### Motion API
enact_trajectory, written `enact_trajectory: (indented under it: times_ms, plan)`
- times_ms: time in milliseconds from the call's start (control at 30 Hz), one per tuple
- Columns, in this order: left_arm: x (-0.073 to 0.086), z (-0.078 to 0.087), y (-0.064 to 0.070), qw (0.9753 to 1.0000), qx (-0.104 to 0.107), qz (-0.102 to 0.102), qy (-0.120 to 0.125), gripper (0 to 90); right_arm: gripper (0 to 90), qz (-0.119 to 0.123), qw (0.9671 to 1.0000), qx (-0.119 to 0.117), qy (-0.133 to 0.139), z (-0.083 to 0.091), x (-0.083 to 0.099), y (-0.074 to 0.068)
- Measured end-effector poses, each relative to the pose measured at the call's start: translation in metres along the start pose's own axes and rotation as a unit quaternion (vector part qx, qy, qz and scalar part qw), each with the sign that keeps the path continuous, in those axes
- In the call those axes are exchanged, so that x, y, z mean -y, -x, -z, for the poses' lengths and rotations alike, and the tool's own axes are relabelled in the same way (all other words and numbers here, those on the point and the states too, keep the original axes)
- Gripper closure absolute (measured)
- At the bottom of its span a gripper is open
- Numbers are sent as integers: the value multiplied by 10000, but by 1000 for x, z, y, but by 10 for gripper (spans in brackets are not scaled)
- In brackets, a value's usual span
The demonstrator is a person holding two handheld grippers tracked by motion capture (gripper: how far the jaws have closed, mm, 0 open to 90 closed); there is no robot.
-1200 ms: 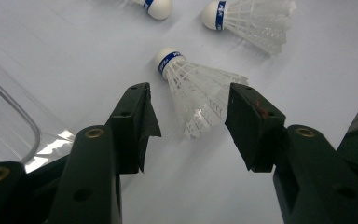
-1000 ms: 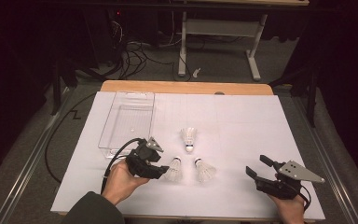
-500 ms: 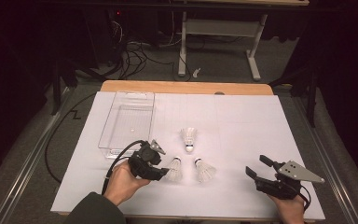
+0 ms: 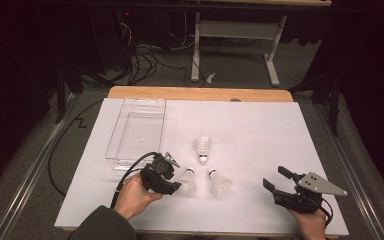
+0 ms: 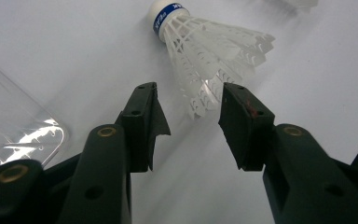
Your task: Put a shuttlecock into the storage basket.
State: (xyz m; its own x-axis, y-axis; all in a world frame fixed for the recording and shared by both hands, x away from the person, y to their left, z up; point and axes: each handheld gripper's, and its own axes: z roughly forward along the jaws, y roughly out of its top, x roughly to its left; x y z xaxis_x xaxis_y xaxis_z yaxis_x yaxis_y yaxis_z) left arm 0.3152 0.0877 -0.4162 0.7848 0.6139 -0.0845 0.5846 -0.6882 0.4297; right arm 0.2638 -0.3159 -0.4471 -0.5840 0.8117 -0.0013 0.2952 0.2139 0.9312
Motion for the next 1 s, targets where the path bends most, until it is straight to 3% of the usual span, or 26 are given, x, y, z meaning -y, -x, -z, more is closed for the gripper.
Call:
enact_trajectory:
  times_ms: [1000]
  plan:
    - [-8,-18,-3,9995,-98,258,-183,764,299,14,10000,-43,-70,-1,0,1]
